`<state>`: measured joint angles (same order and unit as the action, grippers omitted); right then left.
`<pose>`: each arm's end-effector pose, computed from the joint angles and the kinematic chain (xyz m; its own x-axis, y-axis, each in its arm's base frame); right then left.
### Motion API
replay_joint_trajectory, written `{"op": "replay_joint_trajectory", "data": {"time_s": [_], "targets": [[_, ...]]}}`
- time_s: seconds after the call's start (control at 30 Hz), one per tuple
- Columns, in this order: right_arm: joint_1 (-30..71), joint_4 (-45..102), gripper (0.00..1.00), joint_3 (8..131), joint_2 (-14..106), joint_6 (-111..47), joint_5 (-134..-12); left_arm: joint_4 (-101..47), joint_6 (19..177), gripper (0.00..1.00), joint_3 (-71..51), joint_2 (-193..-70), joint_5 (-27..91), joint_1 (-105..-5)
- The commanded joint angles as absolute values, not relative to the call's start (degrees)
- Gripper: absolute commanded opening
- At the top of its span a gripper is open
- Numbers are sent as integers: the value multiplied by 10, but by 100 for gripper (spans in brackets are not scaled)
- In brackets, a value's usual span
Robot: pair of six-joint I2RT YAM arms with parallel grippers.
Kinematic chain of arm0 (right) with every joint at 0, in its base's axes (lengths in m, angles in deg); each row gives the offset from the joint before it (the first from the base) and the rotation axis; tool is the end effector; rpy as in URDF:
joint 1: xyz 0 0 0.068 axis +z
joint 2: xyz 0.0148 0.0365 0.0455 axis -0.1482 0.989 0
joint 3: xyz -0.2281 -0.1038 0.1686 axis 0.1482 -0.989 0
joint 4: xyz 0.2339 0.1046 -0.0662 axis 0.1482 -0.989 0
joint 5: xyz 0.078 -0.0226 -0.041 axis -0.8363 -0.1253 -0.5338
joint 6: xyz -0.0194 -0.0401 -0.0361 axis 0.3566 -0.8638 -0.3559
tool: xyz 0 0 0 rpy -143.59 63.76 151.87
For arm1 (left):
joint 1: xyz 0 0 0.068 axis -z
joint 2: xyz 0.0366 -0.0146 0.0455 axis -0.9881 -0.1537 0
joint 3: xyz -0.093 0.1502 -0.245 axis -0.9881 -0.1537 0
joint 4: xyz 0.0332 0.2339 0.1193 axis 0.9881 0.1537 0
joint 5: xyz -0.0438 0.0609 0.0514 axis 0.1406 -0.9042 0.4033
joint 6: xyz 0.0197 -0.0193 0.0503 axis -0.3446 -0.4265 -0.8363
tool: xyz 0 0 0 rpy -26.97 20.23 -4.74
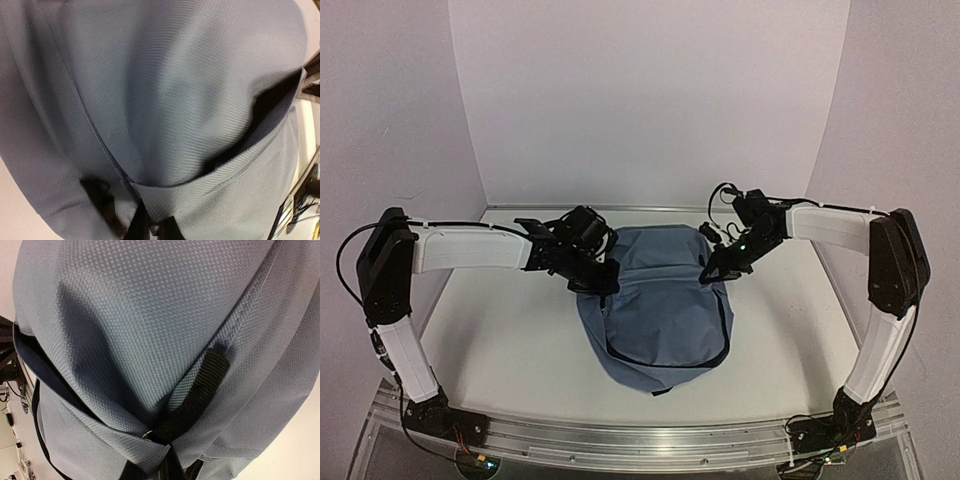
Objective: Pack the student bag
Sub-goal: Adjust the student bag at the center of the board.
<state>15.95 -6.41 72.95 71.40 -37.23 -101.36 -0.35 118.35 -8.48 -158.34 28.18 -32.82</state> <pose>0.3547 0.1878 0.2414 -0.8242 -0.3499 -0.4453 -0.5586 0.6314 0.5379 0.2620 -0.2990 0.2455 -0.8584 0.1716 -0.4835 0.3781 0.8485 -0.3701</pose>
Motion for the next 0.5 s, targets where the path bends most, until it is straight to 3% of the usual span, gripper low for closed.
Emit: {"op": "replay_joint_trajectory", "data": {"time_s": [0.0,0.2,0.47], "targets": [[142,-90,0,757,683,-409,-969,27,1161,0,-114,-1499,285,-362],[132,-93,0,776,684,-414,-992,-11,1139,0,-155,-1434,337,-424],[163,-62,0,792,705,-366,-1035,-36,1126,0,-111,-1507,381,-464]]}}
